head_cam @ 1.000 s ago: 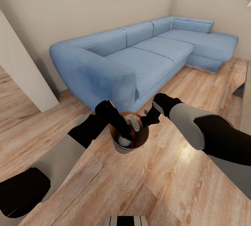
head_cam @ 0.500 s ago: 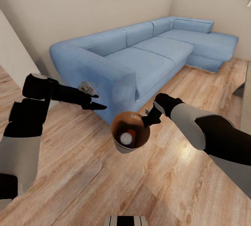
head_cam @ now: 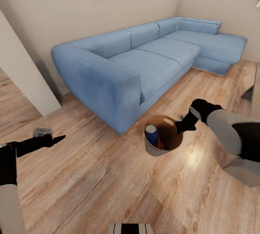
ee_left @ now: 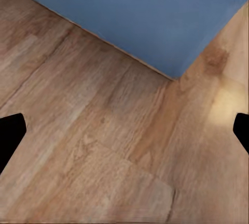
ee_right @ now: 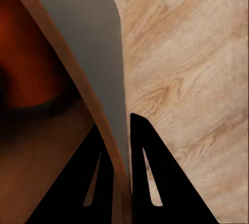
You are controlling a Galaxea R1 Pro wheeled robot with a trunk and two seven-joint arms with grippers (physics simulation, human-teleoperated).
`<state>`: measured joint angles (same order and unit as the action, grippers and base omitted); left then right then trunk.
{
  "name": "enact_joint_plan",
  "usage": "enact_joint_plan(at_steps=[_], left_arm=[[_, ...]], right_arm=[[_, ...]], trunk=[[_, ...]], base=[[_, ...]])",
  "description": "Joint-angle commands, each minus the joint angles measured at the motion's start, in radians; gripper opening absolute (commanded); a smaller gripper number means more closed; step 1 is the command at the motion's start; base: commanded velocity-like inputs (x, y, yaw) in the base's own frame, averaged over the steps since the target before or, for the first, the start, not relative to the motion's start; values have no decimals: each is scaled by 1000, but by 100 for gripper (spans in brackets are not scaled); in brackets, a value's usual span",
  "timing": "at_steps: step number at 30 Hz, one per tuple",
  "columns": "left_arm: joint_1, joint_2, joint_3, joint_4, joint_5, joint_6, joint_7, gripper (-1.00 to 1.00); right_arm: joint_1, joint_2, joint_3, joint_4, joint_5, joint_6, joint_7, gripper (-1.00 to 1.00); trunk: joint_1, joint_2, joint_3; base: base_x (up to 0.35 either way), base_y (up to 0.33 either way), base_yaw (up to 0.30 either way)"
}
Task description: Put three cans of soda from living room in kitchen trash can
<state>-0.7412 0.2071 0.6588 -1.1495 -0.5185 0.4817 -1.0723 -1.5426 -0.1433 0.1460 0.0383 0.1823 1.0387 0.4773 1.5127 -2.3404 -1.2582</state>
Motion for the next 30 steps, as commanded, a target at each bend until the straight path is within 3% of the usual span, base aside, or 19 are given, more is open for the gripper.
enact_joint_plan(at_steps=[1, 4, 6, 7, 12, 18, 30], left_arm=[[16, -10, 14, 16, 4, -35, 19, 100], [115, -66, 54, 79, 30, -230, 78, 100], [167, -87, 61, 88, 53, -295, 91, 100], [211, -98, 64, 90, 82, -332, 98, 100], [258, -108, 68, 99, 131, -364, 105, 100], [267, -112, 68, 105, 137, -385, 116, 100], [269, -121, 68, 108, 136, -394, 135, 100]], right_arm=[[5, -11, -17, 1, -33, 9, 8, -100], [35, -63, -17, 1, -34, 9, 14, -100], [46, -75, -17, 1, -34, 9, 16, -100], [57, -81, -16, 2, -33, 9, 16, -100], [89, -87, -17, 2, -34, 9, 18, -100], [123, -87, -18, -7, -35, 9, 21, -100], [143, -82, -18, -12, -35, 9, 21, -100]], trunk=[[0, 0, 0], [0, 0, 0], [0, 0, 0], [0, 0, 0], [0, 0, 0], [0, 0, 0], [46, -84, -38]], base=[[0, 0, 0], [0, 0, 0], [0, 0, 0], [0, 0, 0], [0, 0, 0], [0, 0, 0], [0, 0, 0]])
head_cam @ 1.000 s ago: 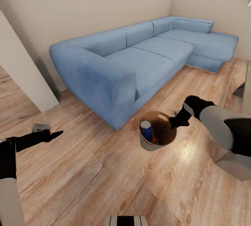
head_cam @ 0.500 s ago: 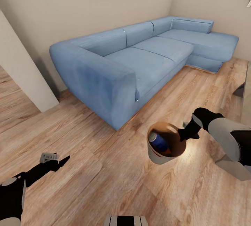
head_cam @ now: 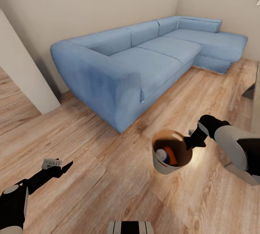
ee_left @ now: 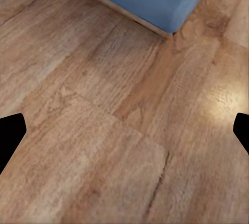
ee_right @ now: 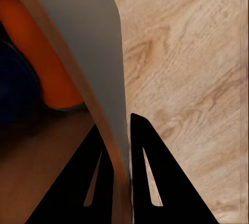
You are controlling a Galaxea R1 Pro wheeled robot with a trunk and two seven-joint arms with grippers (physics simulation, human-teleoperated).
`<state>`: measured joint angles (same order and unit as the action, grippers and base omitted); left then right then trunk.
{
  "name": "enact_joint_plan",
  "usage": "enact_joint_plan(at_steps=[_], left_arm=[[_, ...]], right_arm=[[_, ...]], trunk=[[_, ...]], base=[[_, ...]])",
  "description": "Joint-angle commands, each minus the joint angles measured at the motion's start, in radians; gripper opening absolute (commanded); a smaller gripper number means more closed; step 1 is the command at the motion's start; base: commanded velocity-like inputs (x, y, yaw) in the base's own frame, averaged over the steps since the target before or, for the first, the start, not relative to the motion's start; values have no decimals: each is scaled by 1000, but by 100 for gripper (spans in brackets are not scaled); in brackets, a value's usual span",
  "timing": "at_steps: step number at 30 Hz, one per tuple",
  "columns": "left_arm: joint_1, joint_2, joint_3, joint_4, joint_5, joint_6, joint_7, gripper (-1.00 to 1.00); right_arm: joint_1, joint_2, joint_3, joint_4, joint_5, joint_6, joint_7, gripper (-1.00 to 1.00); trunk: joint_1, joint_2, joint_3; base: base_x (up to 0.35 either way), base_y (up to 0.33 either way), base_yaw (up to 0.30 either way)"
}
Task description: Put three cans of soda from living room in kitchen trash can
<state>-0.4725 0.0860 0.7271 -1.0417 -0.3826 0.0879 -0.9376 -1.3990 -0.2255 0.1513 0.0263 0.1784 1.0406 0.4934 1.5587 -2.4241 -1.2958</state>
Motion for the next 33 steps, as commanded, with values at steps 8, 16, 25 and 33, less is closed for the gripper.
enact_joint_plan(at_steps=[8, 16, 25, 33], left_arm=[[1, 0, 0, 0, 1, -2, 0, 100], [2, 0, 0, 0, 2, -2, 0, 100], [7, -1, 0, 0, 0, -22, 1, 100], [8, -2, 0, 0, -2, -41, 2, 100]], right_arm=[[1, 3, -24, 1, -31, 7, 7, -100], [2, 4, -24, 1, -31, 7, 8, -100], [2, 5, -25, 1, -33, 7, 7, -100], [2, 4, -25, 1, -33, 7, 7, -100]], trunk=[[31, -56, -25], [41, -76, -35], [42, -76, -38], [45, -78, -69]], base=[[0, 0, 0], [0, 0, 0], [0, 0, 0], [0, 0, 0]])
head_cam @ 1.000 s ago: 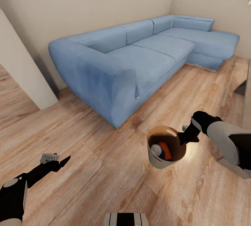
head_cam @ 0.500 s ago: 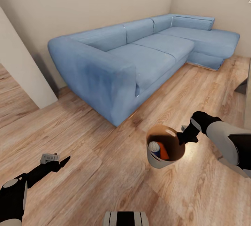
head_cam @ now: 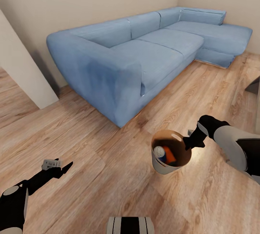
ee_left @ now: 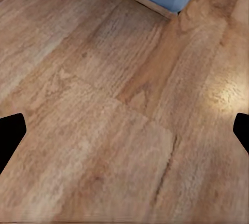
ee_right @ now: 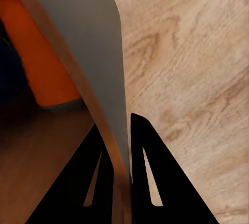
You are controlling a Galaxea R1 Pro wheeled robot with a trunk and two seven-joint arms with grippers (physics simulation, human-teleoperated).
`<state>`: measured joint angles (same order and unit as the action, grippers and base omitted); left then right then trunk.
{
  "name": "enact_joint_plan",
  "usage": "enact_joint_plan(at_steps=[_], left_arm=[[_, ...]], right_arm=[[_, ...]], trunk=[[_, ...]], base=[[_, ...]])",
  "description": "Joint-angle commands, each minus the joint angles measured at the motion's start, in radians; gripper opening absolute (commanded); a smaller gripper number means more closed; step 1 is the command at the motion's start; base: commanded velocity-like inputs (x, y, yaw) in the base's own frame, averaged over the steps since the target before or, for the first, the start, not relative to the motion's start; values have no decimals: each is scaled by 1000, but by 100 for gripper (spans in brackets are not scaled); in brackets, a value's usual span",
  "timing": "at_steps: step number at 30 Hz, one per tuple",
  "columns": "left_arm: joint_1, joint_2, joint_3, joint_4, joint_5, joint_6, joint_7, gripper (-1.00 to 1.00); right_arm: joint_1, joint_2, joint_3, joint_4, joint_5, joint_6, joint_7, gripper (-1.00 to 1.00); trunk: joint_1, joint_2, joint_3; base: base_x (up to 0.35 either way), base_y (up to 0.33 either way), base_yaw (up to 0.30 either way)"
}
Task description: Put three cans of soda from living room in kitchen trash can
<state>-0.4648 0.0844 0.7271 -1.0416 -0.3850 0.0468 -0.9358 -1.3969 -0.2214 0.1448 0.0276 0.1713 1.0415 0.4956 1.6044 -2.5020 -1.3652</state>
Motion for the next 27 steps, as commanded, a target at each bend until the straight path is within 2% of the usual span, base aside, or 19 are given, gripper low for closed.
enact_joint_plan(at_steps=[1, 14, 21, 27], left_arm=[[0, 0, 0, 0, 0, -1, 0, 100], [15, 0, 0, 0, 4, -5, -1, 100], [15, 0, -1, 0, 2, -5, -1, 100], [15, 0, -1, 0, 3, -5, -1, 100]], right_arm=[[-1, 0, -19, 0, -26, 6, 4, -100], [-1, -3, -19, 0, -26, 6, 4, -100], [-1, -3, -19, 0, -26, 6, 4, -100], [-1, -4, -18, 0, -24, 6, 4, -100]], trunk=[[0, 0, 0], [0, 0, 0], [3, -2, -27], [3, -2, -27]], base=[[0, 0, 0], [0, 0, 0], [0, 0, 0], [0, 0, 0]])
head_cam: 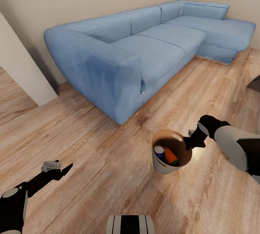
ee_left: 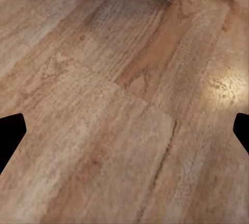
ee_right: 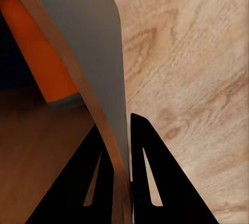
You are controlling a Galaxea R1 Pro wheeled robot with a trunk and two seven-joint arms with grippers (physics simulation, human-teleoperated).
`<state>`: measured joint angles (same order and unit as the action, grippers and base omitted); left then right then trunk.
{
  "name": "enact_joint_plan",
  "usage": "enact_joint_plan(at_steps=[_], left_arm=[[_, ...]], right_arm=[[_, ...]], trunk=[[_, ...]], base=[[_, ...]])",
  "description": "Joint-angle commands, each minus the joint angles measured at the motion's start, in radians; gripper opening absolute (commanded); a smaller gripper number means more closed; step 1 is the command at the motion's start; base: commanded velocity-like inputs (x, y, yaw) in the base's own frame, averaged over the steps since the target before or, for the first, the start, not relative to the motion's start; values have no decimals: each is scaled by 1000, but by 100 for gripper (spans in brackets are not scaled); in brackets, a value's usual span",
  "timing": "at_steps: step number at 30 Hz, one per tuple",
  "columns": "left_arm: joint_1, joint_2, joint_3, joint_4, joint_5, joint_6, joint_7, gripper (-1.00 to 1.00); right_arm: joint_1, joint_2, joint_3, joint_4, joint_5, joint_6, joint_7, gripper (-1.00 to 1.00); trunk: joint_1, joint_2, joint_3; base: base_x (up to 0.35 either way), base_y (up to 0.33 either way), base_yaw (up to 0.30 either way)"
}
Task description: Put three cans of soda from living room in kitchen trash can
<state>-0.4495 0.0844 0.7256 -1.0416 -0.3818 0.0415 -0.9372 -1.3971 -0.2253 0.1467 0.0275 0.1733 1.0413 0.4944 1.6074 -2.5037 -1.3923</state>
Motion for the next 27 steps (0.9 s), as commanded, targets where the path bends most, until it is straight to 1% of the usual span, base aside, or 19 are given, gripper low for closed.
enact_joint_plan(at_steps=[1, 8, 14, 19, 24, 27], left_arm=[[0, 0, 0, 0, 0, 0, 0, 100], [1, 0, 0, 0, 0, 0, 0, 100], [1, 0, 0, 0, 0, 0, 0, 100], [0, 0, 0, 26, 4, -1, 0, 100], [0, 0, 0, 33, 6, -3, 0, 100], [0, 0, 0, 35, 4, -19, 0, 100]], right_arm=[[0, 0, -19, -1, -25, 6, 4, -100], [0, 1, -17, -12, -20, 6, -5, -100], [5, 0, -15, -56, -20, 6, -6, -100], [15, 0, -15, -83, -19, 6, -8, -100], [50, 1, -14, -136, -16, 6, -11, -100], [79, 1, -13, -187, -13, 6, -12, -100]], trunk=[[0, 0, 0], [0, 0, 0], [0, 0, 0], [0, 0, 0], [0, 0, 0], [0, 0, 0]], base=[[0, 0, 0], [0, 0, 0], [0, 0, 0], [0, 0, 0], [0, 0, 0], [0, 0, 0]])
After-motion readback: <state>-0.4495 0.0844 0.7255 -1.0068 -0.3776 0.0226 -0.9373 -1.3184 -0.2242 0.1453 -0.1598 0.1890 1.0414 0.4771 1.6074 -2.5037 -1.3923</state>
